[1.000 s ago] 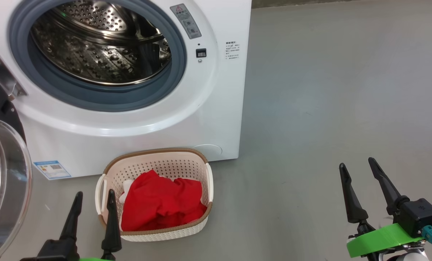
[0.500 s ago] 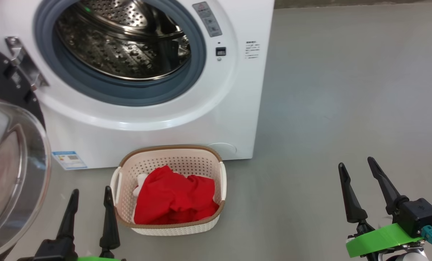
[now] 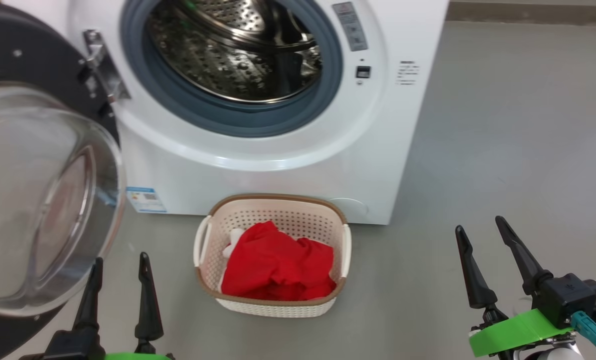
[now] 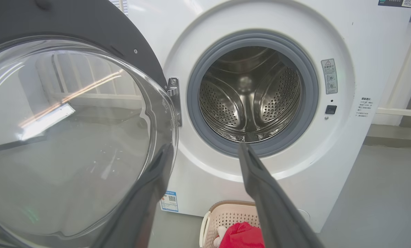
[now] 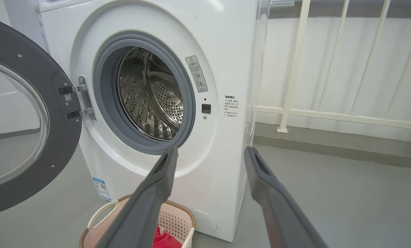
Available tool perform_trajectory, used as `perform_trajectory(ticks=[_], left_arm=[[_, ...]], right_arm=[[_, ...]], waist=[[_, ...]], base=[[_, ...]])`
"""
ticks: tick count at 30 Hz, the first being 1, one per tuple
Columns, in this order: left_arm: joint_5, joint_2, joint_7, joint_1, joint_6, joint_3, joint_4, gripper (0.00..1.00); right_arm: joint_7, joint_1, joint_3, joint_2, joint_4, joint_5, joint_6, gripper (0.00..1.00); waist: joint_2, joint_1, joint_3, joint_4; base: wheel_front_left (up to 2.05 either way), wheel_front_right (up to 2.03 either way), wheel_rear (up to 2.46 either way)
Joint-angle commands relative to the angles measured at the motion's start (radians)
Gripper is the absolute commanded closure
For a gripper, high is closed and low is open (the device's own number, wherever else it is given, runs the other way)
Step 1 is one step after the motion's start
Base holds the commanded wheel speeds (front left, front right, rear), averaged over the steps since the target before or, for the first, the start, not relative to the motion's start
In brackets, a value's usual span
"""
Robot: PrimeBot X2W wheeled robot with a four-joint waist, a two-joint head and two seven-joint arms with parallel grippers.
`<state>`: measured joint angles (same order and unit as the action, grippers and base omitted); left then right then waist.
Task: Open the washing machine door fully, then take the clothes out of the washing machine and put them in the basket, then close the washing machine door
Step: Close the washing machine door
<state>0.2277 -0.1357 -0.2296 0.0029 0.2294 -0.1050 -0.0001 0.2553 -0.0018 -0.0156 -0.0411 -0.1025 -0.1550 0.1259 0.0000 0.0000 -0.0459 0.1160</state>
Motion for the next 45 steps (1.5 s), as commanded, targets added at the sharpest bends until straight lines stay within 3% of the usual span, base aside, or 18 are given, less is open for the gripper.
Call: perform_trajectory(ticks=[1,22,38,39,40,41,45], left_arm=[[-0.017,-0.017,0.001,-0.014,0.008,0.032,-0.032,0.0],[-0.022,-0.02,0.004,0.002,0.042,0.027,-0.058,0.0],[-0.017,-0.019,-0.004,0.016,0.065,0.033,-0.078,0.0],[-0.018,-0.019,-0.004,0.016,0.066,0.033,-0.079,0.33],[-0.018,-0.018,-0.004,0.016,0.068,0.032,-0.08,0.94],[-0.017,-0.017,-0.005,0.014,0.068,0.032,-0.083,1.0],[-0.01,-0.011,-0.017,0.004,0.069,0.041,-0.122,1.0]], right_arm=[[0.006,-0.034,0.026,-0.009,0.029,0.015,0.005,0.0],[0.006,-0.027,0.069,-0.009,0.035,0.037,0.005,0.0],[0.006,-0.023,0.074,-0.009,0.028,0.045,0.005,0.0],[0.006,-0.024,0.074,-0.009,0.027,0.045,0.005,0.0],[0.006,-0.024,0.073,-0.009,0.026,0.044,0.005,0.0],[0.006,-0.023,0.073,-0.009,0.025,0.045,0.005,0.0],[0.003,-0.021,0.071,-0.009,0.024,0.045,0.005,0.0]], waist=[[0.0,0.0,0.004,0.045],[0.0,0.0,0.012,0.269],[0.0,0.0,0.003,0.296],[0.0,0.0,0.002,0.294],[0.0,0.0,0.001,0.292],[0.0,0.0,0.001,0.291],[0.0,0.0,0.002,0.284]], base=[[0.0,0.0,0.0],[0.0,0.0,0.0],[0.0,0.0,0.0],[0.0,0.0,0.0],[0.0,0.0,0.0],[0.0,0.0,0.0],[0.0,0.0,0.0]])
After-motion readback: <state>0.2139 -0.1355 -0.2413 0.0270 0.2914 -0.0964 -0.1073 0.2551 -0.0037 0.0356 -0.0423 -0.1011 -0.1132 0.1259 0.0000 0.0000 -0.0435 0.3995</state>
